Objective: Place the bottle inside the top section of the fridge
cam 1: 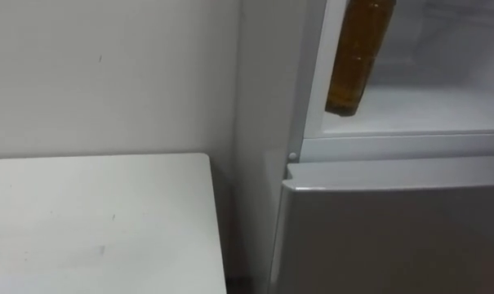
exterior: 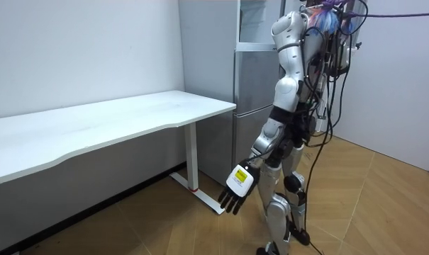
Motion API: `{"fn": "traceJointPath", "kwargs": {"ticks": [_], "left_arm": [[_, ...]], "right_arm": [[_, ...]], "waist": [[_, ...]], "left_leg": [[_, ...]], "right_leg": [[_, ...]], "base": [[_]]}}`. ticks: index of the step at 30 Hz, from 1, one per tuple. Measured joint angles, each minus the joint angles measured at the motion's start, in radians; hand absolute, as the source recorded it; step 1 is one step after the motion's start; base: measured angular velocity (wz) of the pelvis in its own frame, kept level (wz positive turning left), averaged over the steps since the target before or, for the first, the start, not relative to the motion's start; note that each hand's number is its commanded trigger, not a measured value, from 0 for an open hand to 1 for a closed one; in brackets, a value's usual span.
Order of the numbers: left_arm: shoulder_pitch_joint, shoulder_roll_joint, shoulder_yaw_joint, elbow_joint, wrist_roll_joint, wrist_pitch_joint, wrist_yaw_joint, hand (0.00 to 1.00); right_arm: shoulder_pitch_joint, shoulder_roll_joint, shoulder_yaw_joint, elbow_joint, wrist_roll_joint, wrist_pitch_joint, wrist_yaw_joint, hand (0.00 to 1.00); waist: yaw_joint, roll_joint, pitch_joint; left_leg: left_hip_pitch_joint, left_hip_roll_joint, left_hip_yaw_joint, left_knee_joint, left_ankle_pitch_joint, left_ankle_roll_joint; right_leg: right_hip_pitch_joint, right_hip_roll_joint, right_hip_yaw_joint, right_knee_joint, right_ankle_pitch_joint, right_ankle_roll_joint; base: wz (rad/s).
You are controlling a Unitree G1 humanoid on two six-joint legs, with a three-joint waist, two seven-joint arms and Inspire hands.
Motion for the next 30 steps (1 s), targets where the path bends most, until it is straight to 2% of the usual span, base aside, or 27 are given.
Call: {"fn": "traceJointPath", "kwargs": {"ticks": [7, 11, 16, 24, 30], "left_arm": [[-0.008, 0.0, 0.001, -0.002, 0.004, 0.001, -0.016, 0.0], [-0.01, -0.004, 0.001, -0.002, 0.035, 0.017, -0.028, 0.0], [-0.018, -0.007, 0.001, -0.002, 0.04, 0.022, -0.052, 0.0], [-0.024, -0.01, 0.001, 0.0, 0.04, 0.021, -0.084, 0.0], [-0.03, -0.013, 0.001, 0.008, 0.036, 0.018, -0.09, 0.0]], "right_arm": [[0.0, 0.0, 0.005, -0.028, -0.007, 0.043, -0.004, 0.0], [0.001, 0.0, 0.021, -0.029, -0.093, 0.054, -0.007, 0.0], [0.006, 0.0, 0.055, -0.06, -0.154, 0.099, -0.006, 0.0], [0.007, 0.0, 0.091, -0.079, -0.184, 0.107, 0.001, 0.0], [0.007, 0.001, 0.127, -0.098, -0.2, 0.114, 0.019, 0.0]], "waist": [[0.012, 0.003, 0.0011], [0.012, 0.003, 0.0013], [0.015, 0.001, 0.0023], [0.014, -0.004, 0.0056], [0.019, -0.013, 0.0108]], "left_leg": [[-0.011, -0.002, 0.0, 0.0, 0.0, 0.0], [-0.009, -0.002, 0.0, 0.001, 0.0, 0.0], [-0.006, -0.002, 0.002, 0.0, 0.0, 0.001], [-0.007, -0.003, 0.002, -0.003, 0.0, 0.001], [-0.008, -0.005, 0.007, -0.01, 0.0, 0.001]], "right_leg": [[-0.023, -0.004, 0.001, 0.019, -0.004, -0.001], [-0.024, -0.004, 0.002, 0.021, -0.007, -0.001], [-0.026, -0.004, 0.006, 0.026, -0.008, 0.0], [-0.031, -0.004, 0.01, 0.027, -0.01, -0.001], [-0.053, -0.002, 0.033, 0.04, -0.011, -0.003]], "base": [[0.0], [0.0], [-0.01], [-0.01], [-0.13]]}}
